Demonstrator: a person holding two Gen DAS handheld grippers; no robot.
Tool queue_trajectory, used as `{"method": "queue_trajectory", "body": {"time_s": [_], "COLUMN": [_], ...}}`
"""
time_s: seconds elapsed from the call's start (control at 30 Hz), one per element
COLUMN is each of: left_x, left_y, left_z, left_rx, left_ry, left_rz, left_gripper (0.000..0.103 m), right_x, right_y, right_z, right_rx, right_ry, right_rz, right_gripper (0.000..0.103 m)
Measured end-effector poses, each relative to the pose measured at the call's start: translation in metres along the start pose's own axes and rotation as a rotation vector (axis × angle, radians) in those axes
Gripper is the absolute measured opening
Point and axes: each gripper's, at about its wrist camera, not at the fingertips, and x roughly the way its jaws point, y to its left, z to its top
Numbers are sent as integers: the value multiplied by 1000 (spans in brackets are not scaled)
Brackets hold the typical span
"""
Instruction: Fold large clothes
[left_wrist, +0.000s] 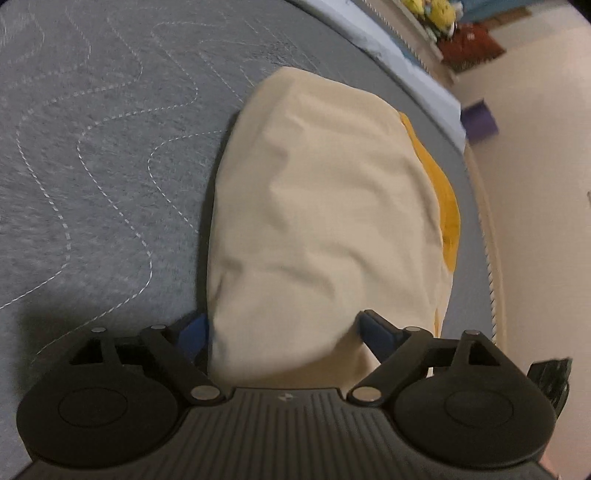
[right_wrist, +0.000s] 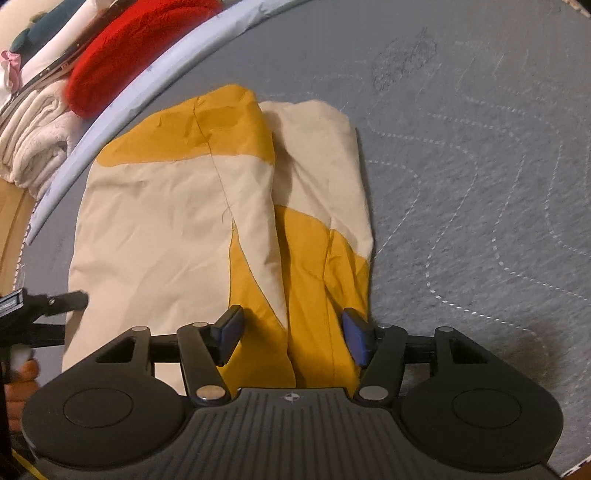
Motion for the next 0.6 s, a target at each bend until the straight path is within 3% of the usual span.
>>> {"method": "queue_trajectory", "body": {"time_s": [0.07,0.2,0.3,0.37,0.43,0.5,0.6], "left_x": [9,17,23,20,13,1,-17], "left_y": [9,5,0,-6,-15,-24,-40], "left_z": [3,12,16,17,18,21,29], "left_rx": [-49,-33,-17,14,41,62,118], "left_ry": [2,-57,-88,-103,-139,-192,-262], "left_rz": [-39,-48,-46,-30,-21,-37,-61], "left_gripper": [91,91,88,76,52,38,34], "right_x": [6,12,14,15,12,7,8], "right_y": [-1,-1,4,9,16,22,33], "right_z": [1,3,3,4,4,5,10], "right_rx": [11,24,4,-15,-40,-59,-69], "right_ry": [16,25,18,8,-14,-49,-95], "right_rz": [9,17,21,28,34,43,55], "right_gripper": [65,66,50,29,16,12,9]}}
